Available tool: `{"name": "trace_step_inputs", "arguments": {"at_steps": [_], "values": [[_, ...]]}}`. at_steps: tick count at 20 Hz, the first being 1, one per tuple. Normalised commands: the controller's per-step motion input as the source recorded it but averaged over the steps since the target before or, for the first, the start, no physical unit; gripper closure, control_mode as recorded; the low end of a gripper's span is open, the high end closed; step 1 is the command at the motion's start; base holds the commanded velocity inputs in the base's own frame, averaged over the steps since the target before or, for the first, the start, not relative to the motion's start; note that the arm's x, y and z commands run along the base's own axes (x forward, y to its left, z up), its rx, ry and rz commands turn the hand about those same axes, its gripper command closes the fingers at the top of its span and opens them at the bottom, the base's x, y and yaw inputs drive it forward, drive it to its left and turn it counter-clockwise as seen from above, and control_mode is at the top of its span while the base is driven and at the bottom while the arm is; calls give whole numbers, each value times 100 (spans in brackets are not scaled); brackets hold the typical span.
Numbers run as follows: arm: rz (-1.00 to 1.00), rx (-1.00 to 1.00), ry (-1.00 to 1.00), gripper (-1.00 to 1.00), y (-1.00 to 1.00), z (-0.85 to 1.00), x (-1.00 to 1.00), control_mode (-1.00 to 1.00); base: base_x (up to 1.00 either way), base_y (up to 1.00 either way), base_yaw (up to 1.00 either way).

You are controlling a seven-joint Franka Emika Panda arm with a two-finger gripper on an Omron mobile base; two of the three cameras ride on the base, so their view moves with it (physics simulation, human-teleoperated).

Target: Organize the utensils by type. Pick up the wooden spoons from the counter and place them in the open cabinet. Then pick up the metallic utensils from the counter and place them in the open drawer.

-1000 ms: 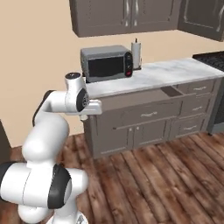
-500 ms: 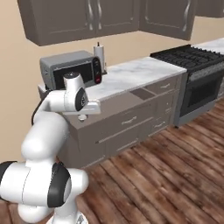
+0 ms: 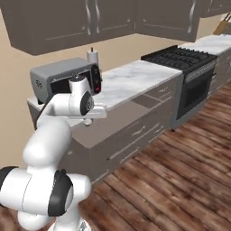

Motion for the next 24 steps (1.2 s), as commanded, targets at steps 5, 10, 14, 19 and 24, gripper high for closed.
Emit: {"name": "trace_step_inputs", "arguments": {"at_steps": [5,10,14,19,24], "values": [[0,0,0,100,0,0,0,100,28,88,-34],[0,0,0,100,0,0,0,100,58,59,-45],[0,0,0,100,0,0,0,100,38,51,-37],[0,0,0,100,0,0,0,100,46,34,-27],[0,0,0,100,0,0,0,100,46,11,-6]]}}
